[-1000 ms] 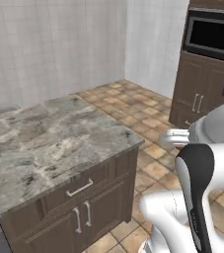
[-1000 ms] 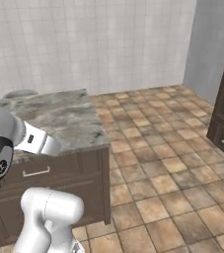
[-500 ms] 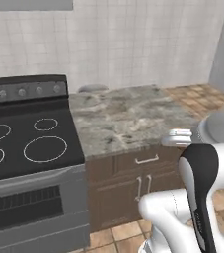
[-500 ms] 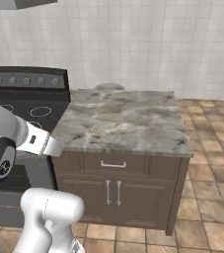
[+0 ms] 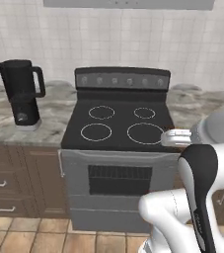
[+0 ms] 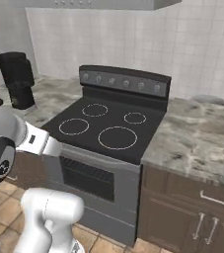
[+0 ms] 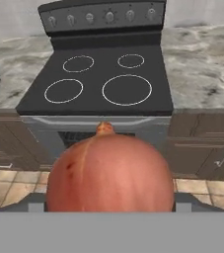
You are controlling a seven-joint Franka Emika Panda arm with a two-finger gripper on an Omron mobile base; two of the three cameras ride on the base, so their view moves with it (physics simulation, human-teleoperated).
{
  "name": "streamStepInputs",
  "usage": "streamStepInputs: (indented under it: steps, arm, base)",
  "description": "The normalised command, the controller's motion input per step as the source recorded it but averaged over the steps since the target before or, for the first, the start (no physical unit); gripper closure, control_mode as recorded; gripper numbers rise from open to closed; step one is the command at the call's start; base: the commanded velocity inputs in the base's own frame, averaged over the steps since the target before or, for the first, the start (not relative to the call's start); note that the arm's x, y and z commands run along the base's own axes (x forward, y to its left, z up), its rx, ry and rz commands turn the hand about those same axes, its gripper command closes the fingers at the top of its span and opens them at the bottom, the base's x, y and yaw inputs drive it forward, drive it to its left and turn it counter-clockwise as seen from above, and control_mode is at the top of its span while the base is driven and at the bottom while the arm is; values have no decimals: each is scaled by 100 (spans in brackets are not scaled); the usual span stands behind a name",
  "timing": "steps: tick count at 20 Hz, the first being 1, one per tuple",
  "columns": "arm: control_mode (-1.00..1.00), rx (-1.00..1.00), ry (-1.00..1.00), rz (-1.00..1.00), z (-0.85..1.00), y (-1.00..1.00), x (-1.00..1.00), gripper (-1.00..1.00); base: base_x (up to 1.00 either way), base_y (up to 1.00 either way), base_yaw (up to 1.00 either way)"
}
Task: Grab the onion and garlic from the fridge, place them in the blender, close the lid, and turn on the blender to create a marinade.
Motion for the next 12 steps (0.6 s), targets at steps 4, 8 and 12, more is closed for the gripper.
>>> streamStepInputs:
  steps: [4,8,12]
  arm:
    - [100,0,0,0,0,0,0,100]
    - [100,0,0,0,0,0,0,100]
    - [100,0,0,0,0,0,0,100]
  base:
    - [9,100,41]
    - [72,100,21]
    - [83,100,-7]
